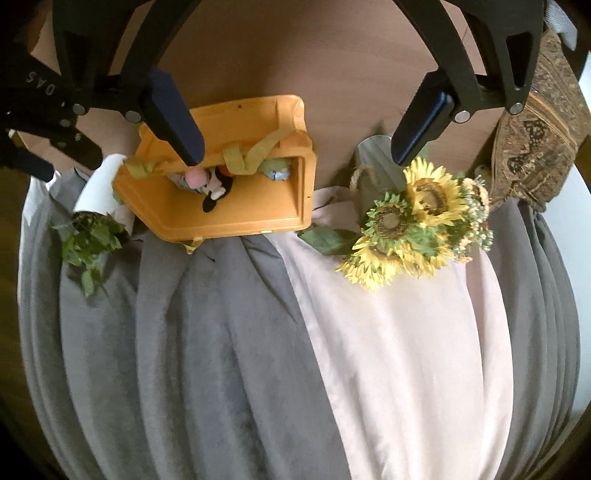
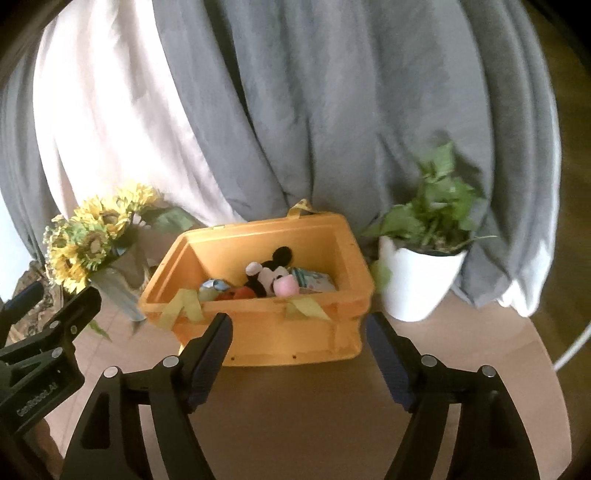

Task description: Organize soft objects

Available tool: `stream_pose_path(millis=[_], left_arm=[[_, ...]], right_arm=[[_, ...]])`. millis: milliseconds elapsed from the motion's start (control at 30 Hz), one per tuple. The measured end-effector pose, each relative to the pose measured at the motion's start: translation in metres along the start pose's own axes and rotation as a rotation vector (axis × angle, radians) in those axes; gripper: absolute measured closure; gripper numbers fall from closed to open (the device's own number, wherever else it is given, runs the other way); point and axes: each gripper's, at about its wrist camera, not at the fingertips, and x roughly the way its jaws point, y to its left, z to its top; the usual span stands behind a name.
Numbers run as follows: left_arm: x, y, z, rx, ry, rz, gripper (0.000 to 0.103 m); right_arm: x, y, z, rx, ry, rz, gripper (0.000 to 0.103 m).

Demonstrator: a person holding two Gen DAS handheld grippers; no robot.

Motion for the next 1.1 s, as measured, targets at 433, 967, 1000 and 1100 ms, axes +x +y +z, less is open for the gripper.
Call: stream_pose_path(millis=[433,967,1000,1100], left_arm=[[-0.092,-0.01,-0.033,0.017,-0.058,-0.018,0.0],[-0.218,-0.02,-0.082,-0.022,-0.109,-0.015,0.0],[-0.227,-0.02,-0.085,-0.025,-0.111,-0.022,0.0],[-0.246,-0.02,-0.092,-0.025,-0.124,-0.018,0.0]], right_arm=[[-0.107,-0.007,-0.045,0.009,-0.106,-0.056,0.026],[-0.222,-0.029,-0.105,-0.001,-0.187,-0.03,0.018],[-0.229,-0.03,-0.109,0.002,-0.194,-0.033,0.015],[-0.249,-0.032,-0.119,0.001,-0.202,-0.041,0.011]])
